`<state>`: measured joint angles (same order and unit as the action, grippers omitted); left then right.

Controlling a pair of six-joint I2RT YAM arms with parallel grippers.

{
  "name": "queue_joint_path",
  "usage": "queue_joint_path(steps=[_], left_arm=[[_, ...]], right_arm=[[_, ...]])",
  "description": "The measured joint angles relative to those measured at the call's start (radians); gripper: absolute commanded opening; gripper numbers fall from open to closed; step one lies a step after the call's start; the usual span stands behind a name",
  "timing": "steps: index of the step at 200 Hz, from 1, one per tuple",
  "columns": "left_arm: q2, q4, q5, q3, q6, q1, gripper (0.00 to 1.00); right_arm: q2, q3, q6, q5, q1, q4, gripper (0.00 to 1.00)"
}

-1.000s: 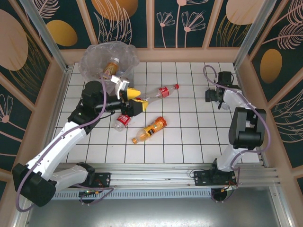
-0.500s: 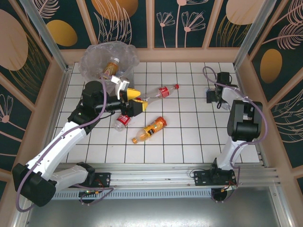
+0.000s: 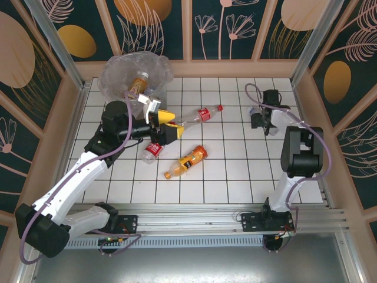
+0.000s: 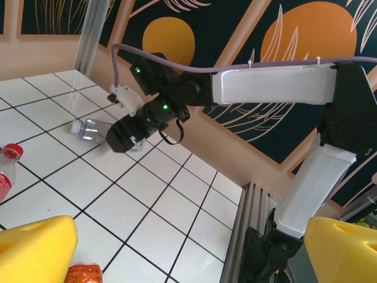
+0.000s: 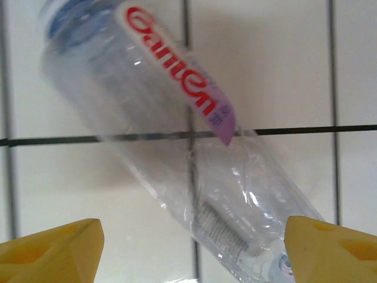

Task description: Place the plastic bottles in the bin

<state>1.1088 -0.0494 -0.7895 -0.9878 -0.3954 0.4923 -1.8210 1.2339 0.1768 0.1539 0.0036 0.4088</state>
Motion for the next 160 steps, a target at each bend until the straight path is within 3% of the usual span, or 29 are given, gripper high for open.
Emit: queue_joint_path(steps=[72,160], left_arm=[[0.000,-0.007,-0.013,0.001,-0.004,0.000,0.99],[-0.008,-0.007,-0.014,0.001,-0.007,0.008,0.98]], right_arm=[[0.138,-0.059,-0.011,-0.037,0.017,0.000,0.83],[-0.042,0.008,0.002,0.081,0.009,-0.040,0.86]])
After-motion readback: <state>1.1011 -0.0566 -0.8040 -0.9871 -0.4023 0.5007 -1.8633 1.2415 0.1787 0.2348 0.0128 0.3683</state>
